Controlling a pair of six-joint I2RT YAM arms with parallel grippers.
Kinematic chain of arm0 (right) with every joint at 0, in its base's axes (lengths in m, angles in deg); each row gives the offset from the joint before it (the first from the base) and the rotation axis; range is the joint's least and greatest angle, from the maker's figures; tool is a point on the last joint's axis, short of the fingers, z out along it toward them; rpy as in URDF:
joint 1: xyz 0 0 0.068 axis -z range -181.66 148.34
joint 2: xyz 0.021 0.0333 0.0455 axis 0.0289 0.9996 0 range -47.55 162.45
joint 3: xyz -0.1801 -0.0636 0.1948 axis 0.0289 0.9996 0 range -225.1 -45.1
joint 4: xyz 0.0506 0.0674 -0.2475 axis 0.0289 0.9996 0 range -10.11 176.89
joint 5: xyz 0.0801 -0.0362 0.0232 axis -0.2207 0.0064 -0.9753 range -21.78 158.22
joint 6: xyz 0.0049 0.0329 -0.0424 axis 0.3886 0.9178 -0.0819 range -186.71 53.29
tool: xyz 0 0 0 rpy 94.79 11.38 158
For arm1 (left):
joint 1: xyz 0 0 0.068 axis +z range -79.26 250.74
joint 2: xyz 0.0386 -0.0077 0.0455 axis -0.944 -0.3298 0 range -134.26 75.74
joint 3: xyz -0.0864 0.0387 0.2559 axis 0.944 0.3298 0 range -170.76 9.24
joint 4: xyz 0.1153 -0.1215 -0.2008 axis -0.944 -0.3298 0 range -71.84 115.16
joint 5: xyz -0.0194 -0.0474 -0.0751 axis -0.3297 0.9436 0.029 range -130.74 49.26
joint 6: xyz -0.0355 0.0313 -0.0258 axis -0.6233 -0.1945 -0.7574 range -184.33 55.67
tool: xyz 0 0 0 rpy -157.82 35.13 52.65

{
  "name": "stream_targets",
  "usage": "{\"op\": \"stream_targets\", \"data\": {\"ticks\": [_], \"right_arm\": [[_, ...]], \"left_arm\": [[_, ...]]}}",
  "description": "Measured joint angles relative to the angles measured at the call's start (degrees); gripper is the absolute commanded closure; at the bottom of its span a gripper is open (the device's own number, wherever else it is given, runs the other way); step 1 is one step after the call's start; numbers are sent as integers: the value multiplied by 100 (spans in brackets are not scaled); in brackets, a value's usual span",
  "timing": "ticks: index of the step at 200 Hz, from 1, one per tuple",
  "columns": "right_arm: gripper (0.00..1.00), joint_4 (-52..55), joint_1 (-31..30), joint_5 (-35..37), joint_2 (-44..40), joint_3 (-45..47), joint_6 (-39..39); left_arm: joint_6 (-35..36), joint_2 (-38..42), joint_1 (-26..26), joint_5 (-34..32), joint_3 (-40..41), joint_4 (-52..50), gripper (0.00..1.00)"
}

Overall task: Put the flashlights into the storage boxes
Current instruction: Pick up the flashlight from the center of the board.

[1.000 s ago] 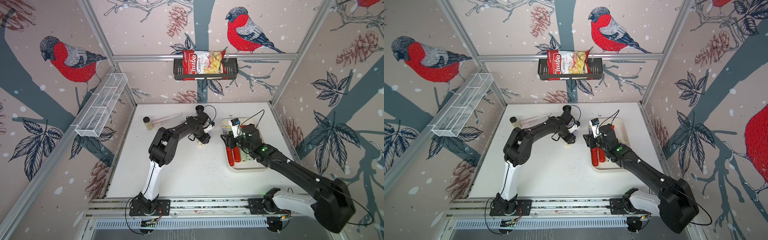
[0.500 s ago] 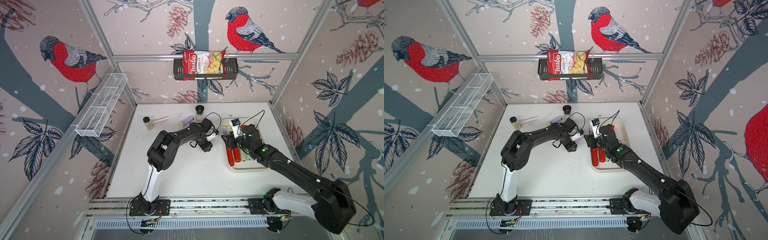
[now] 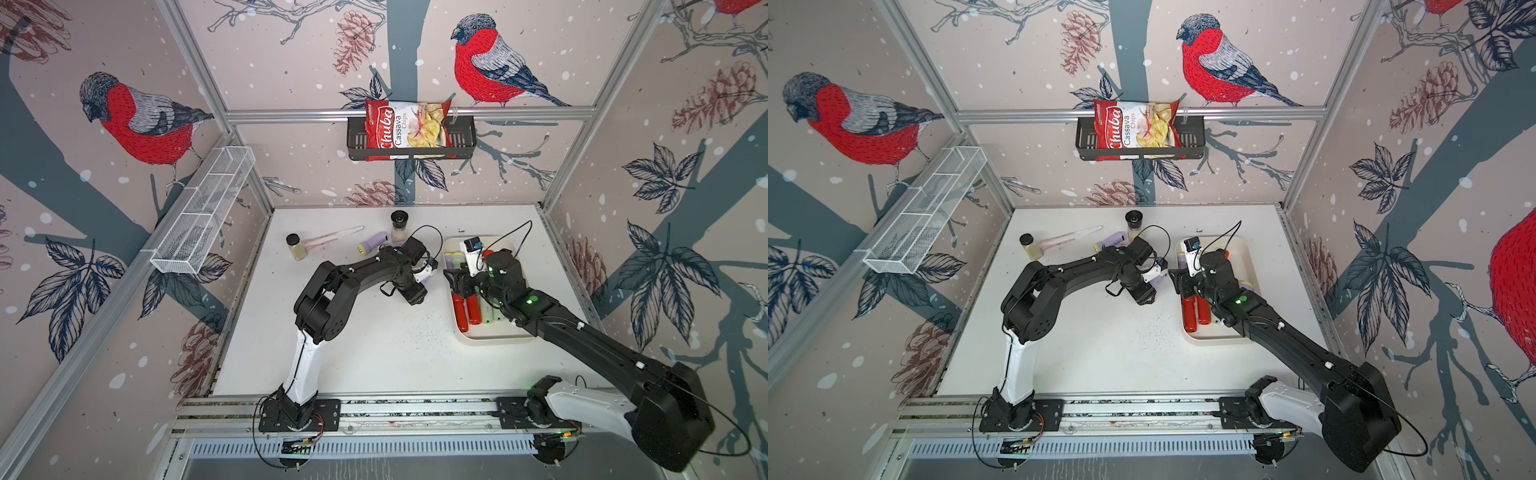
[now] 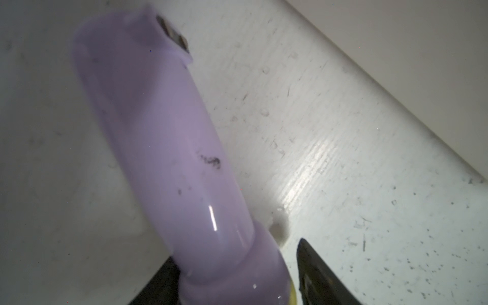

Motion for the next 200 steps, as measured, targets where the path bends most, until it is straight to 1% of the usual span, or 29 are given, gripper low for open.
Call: {"op": "stream_targets", "data": {"ticks": [45, 100, 123, 158, 161, 186, 200], "right_arm": [[39, -11, -2, 2, -256, 144, -2], [38, -267, -24, 4, -726, 516, -164], [38, -531, -81, 2, -938, 734, -334], [33, -1012, -140, 2, -1296, 1141, -658], [31, -1051, -140, 7, -1318, 1172, -691], [29, -1357, -140, 4, -1534, 1399, -901], [26, -1552, -136, 0, -1692, 1528, -973]], "left_arm": [[-76, -2, 0, -28, 22, 33, 52], [-275, 339, 11, 0, 361, -52, 67], [-337, 538, 11, 85, 560, -46, 68], [-549, 916, 11, 337, 951, -31, 68], [-586, 949, 11, 352, 977, -26, 68], [-691, 1202, 11, 509, 1147, -7, 68], [-748, 1360, 11, 619, 1233, -4, 68]]}}
